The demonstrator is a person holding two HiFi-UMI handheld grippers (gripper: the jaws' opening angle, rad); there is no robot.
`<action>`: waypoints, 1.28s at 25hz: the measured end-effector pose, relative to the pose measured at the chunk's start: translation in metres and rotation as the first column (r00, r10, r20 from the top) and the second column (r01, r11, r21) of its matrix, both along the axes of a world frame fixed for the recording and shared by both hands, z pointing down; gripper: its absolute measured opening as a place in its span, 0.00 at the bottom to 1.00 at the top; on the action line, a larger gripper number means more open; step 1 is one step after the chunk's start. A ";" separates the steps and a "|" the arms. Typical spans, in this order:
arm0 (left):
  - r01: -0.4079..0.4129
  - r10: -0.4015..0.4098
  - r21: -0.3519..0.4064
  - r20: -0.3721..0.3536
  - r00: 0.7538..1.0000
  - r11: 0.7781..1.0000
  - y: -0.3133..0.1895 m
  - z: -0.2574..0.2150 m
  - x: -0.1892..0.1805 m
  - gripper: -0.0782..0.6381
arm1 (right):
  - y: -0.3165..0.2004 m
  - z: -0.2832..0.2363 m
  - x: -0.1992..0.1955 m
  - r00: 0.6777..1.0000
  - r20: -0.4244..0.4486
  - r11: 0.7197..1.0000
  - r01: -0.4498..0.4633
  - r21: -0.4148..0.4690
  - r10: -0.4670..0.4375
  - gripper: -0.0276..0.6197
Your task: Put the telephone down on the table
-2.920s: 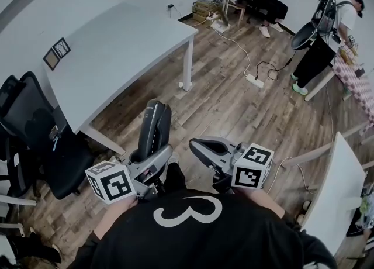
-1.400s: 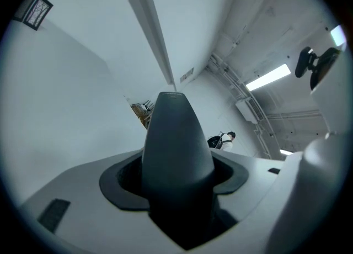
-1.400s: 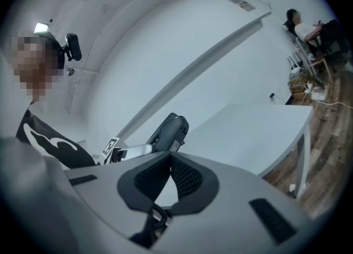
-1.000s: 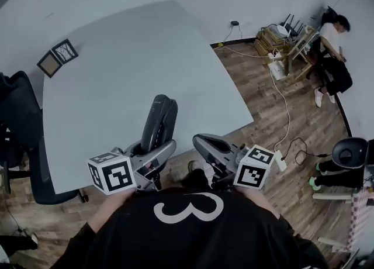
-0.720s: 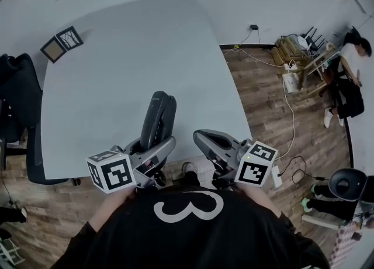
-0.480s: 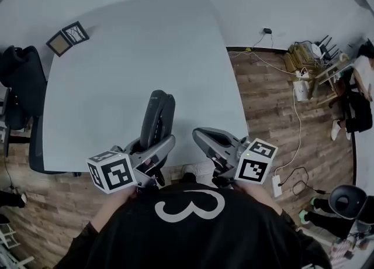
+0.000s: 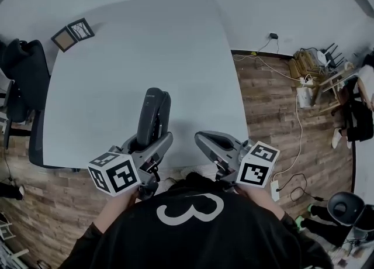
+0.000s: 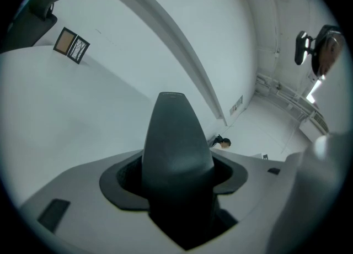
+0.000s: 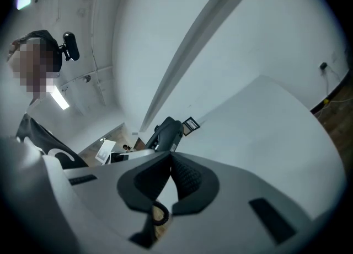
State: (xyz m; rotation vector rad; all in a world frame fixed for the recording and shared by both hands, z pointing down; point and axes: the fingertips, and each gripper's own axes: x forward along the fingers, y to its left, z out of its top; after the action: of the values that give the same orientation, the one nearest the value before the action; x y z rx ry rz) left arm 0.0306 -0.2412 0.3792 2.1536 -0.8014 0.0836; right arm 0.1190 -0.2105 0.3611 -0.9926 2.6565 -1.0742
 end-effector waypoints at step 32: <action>0.282 -0.261 -0.018 0.326 0.908 0.959 -0.060 0.100 0.058 0.53 | -0.080 0.040 0.094 0.969 0.047 0.966 0.246 -0.082 -0.243 0.06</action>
State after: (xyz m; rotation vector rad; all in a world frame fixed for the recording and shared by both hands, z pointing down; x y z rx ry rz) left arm 0.0886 -0.3014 0.4788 1.9707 -1.2640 0.3184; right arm 0.2128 -0.2906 0.4010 -0.6610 2.7779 -1.2516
